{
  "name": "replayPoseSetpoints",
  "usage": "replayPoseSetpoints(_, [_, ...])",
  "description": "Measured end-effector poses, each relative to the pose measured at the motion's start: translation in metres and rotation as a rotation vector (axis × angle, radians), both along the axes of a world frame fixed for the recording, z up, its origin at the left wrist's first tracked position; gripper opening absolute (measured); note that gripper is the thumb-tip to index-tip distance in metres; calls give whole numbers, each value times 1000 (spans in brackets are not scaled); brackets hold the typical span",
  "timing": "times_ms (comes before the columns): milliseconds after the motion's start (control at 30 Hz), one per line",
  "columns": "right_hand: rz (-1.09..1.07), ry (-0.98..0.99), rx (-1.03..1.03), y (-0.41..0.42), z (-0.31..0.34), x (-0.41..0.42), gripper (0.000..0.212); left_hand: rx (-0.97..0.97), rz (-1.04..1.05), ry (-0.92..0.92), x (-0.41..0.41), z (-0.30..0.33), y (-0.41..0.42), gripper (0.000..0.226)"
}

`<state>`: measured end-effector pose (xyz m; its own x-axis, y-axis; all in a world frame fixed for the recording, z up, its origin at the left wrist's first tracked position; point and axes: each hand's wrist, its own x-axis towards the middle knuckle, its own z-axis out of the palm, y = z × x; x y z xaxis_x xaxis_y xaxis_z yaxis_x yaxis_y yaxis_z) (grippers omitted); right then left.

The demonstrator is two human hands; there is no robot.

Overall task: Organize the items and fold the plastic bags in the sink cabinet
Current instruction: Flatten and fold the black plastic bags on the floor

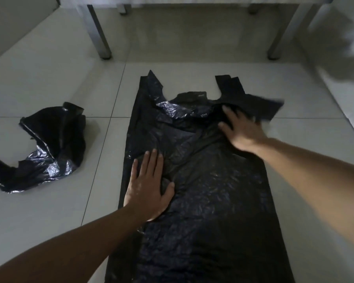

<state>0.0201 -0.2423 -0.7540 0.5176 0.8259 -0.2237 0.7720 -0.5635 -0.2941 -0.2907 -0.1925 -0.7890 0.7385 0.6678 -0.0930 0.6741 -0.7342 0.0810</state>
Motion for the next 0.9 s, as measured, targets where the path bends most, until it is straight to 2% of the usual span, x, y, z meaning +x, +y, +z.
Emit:
replayPoseSetpoints(100, [-89, -143, 32, 20, 8, 17, 63, 4, 40, -46, 12, 13, 7, 77])
replayPoseSetpoints(200, [24, -208, 268, 23, 5, -16, 61, 91, 5, -141, 32, 26, 29, 59])
replayPoseSetpoints(300, [63, -324, 368, 12, -13, -51, 67, 80, -111, -212, 50, 29, 54, 58])
replayPoseSetpoints(367, [102, -374, 334, 8, -21, -56, 67, 39, -173, -140, 60, 27, 68, 68])
replayPoseSetpoints(433, [108, -303, 215, 11, -27, -44, 64, -32, -155, -12, 66, 20, 84, 81])
replayPoseSetpoints(500, [16, -177, 65, 14, -30, -27, 63, -89, -79, 52, 65, 10, 95, 89])
replayPoseSetpoints(567, [-64, -176, 18, 15, -33, -16, 66, -67, -22, 56, 59, 1, 100, 94])
replayPoseSetpoints(733, [-109, -253, 50, 17, -36, -20, 71, 29, 144, -30, 65, 6, 109, 82])
replayPoseSetpoints(833, [-104, -281, 66, 15, -38, -20, 71, 109, 59, -22, 85, 15, 122, 76])
replayPoseSetpoints(900, [-101, -301, 80, 14, -40, -21, 71, 98, -22, 18, 96, 15, 139, 70])
